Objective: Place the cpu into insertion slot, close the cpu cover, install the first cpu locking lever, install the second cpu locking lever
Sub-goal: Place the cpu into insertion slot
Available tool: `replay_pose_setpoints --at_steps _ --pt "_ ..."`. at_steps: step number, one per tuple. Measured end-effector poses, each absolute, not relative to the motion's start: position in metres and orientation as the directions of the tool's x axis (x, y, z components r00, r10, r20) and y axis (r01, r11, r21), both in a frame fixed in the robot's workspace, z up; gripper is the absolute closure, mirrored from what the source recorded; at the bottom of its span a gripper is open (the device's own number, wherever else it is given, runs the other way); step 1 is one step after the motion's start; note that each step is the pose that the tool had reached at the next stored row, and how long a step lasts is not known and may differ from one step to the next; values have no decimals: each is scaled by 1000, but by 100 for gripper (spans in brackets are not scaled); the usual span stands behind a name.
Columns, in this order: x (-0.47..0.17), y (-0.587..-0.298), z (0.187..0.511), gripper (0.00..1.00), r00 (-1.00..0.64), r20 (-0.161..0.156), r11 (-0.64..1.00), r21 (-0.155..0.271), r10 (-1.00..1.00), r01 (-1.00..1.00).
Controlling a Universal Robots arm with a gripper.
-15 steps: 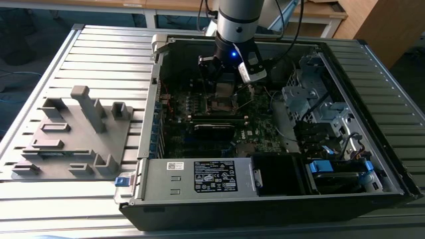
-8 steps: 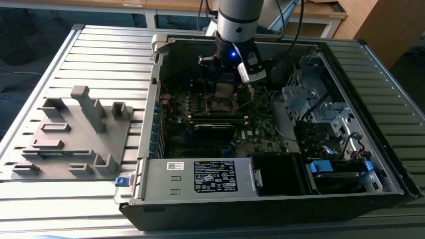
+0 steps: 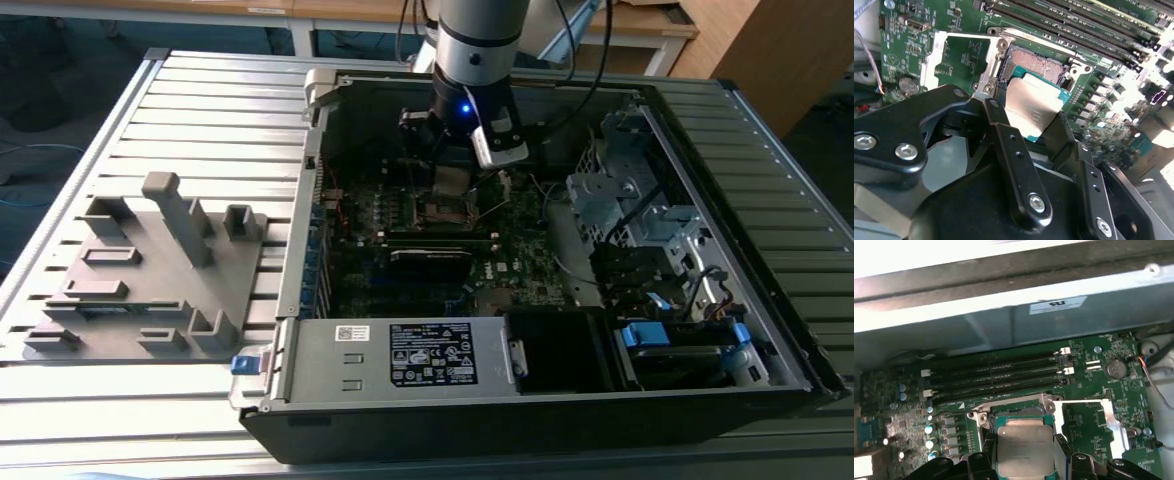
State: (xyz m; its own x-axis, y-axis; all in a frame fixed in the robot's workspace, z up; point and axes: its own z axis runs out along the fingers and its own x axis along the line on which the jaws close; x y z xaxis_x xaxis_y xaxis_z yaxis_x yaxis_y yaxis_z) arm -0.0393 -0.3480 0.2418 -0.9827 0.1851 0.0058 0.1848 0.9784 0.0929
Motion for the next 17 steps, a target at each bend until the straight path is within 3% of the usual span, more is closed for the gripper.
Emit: replay_pose_setpoints --at_steps 17 --pt "-39 -348 241 46 -945 6 941 93 326 325"
